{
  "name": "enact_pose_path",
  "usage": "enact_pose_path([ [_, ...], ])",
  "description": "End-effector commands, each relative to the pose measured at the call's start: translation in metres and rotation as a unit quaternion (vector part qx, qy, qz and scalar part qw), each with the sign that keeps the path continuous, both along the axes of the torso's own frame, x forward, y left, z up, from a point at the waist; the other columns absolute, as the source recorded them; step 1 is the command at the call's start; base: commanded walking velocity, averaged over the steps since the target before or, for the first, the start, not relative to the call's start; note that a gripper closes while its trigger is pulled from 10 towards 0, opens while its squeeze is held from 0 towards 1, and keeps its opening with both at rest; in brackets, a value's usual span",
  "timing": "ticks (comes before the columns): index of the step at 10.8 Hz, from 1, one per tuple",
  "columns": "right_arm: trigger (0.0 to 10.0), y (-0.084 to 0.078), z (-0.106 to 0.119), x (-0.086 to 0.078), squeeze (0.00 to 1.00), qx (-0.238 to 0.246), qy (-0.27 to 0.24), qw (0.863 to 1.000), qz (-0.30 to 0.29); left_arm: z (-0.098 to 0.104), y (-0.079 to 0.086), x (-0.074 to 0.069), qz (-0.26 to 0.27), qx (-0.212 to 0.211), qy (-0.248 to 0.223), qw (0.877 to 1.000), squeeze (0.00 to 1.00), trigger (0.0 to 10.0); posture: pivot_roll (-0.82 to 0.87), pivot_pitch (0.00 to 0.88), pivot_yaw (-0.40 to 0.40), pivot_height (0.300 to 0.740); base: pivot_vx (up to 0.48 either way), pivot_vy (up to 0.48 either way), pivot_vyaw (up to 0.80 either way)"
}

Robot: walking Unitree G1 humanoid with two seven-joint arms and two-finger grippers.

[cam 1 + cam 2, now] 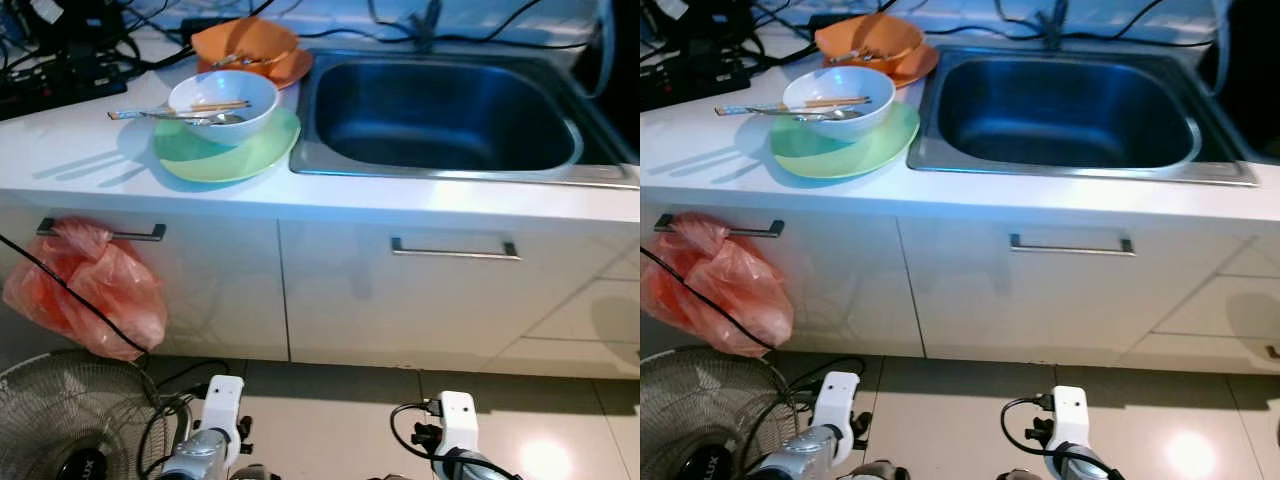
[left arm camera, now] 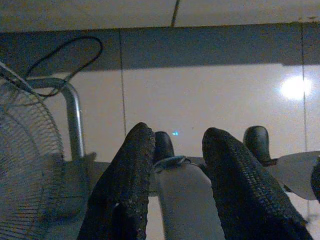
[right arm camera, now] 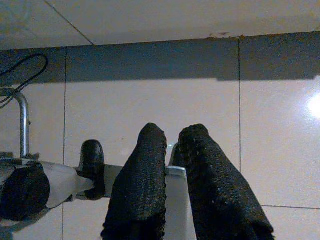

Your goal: Kitchen organization

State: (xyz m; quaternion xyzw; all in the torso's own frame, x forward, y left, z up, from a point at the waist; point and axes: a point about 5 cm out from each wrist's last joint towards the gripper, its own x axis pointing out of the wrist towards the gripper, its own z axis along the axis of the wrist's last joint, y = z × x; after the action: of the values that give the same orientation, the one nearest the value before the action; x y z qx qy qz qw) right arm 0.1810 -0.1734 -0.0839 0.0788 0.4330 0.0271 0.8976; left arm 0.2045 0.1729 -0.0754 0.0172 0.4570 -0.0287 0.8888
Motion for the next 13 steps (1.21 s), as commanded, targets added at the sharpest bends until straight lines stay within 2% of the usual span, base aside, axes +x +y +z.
enact_pose_path([
  [1, 10.0, -0.001, -0.002, -0.005, 0.0, -0.005, 0.006, 1.0, 0.002, -0.002, 0.003, -0.005, 0.008, 0.006, 0.004, 1.0, 0.0, 10.0, 0.09, 0.108, 0.001, 0.74, 0.0, 0.0, 0.0],
  [3, 10.0, -0.004, -0.001, -0.004, 0.0, -0.034, -0.007, 0.999, -0.01, 0.0, 0.005, -0.003, 0.017, 0.02, -0.022, 0.999, 0.0, 10.0, 0.09, 0.108, 0.002, 0.74, 0.0, 0.0, 0.0],
  [6, 10.0, -0.013, -0.002, -0.009, 0.0, -0.081, -0.015, 0.991, -0.104, 0.001, 0.008, -0.003, 0.056, 0.038, -0.052, 0.996, 0.0, 10.0, 0.09, 0.106, 0.002, 0.74, 0.0, 0.0, 0.0],
  [8, 10.0, -0.019, 0.0, -0.012, 0.0, -0.121, -0.027, 0.978, -0.17, 0.005, 0.009, -0.002, 0.092, 0.048, -0.089, 0.991, 0.0, 10.0, 0.09, 0.111, -0.001, 0.74, 0.0, 0.0, 0.0],
  [11, 10.0, -0.022, 0.007, -0.009, 0.0, -0.144, -0.078, 0.968, -0.193, 0.011, 0.01, 0.002, 0.112, 0.055, -0.143, 0.982, 0.0, 10.0, 0.07, 0.126, -0.013, 0.74, 0.0, 0.0, 0.0],
  [13, 10.0, -0.025, 0.01, -0.01, 0.0, -0.169, -0.092, 0.955, -0.225, 0.014, 0.008, 0.002, 0.14, 0.033, -0.171, 0.975, 0.0, 10.0, 0.07, 0.141, -0.013, 0.74, 0.0, 0.0, 0.0],
])
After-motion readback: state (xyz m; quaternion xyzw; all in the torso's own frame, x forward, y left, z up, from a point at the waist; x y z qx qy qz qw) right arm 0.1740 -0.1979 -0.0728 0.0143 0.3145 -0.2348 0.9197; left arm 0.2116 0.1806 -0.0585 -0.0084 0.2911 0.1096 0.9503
